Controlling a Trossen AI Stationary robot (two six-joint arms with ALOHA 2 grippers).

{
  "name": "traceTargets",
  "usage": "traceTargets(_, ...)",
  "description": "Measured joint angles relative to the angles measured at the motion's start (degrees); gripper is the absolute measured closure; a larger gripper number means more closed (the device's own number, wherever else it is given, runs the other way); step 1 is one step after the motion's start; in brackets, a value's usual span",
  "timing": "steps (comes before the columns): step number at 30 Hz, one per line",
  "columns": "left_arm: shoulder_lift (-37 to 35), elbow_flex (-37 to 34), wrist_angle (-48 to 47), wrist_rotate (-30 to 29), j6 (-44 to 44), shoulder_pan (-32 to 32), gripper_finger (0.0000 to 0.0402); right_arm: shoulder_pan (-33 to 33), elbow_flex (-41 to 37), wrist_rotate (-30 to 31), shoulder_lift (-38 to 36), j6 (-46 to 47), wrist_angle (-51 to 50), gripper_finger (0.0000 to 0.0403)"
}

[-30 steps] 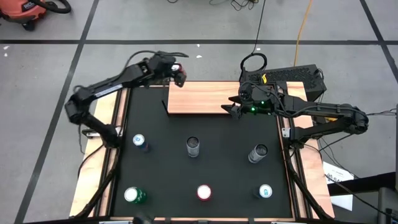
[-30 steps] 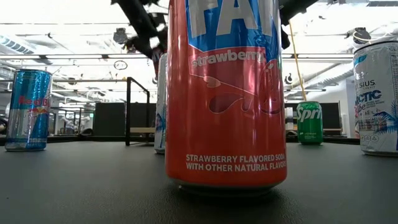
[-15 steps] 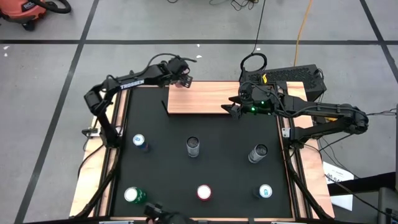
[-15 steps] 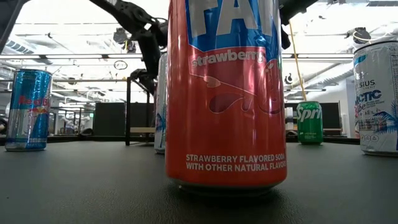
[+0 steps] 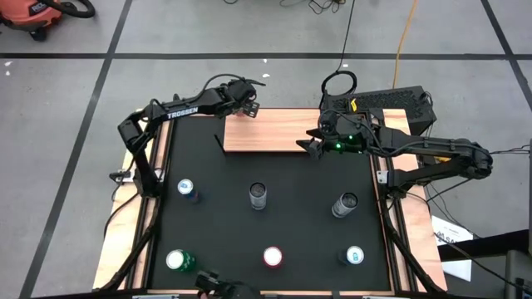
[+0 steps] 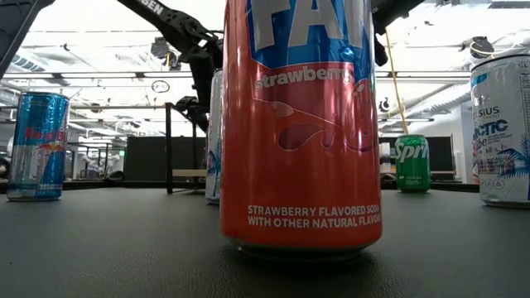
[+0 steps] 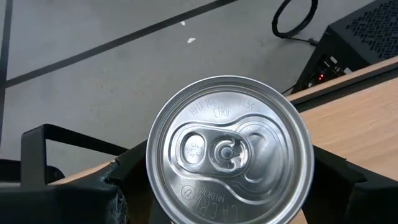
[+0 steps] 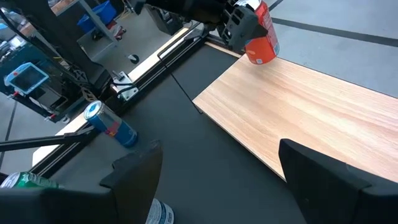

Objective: Place canned beverage on shelf
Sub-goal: Put the top red soda can on the shelf

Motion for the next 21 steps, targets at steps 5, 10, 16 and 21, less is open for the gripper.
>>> traceTargets(5,-1.2,-0.3,-0.7,0.3,0.9,-0.7,0.0111,0.0,0.0,0.0,0.0,0.0,0.0,0.0095)
traceTargets(10,-1.4,1.3,-3.4,0.1,2.6,-0.9,0.0111,0.0,0.0,0.0,0.0,-0.3,0.0,0.0095)
traceTargets(16,-1.5,4.5,-3.9,-0.9,5.6,-1.1,0.0111,-0.1,0.0,0.0,0.0,-1.1,0.0,0.0095)
traceTargets(21,-0.5,6.4,-3.3,-0.9,5.5,-0.5,0.0111,-0.1,0.0,0.0,0.0,-1.2,0.0,0.0095)
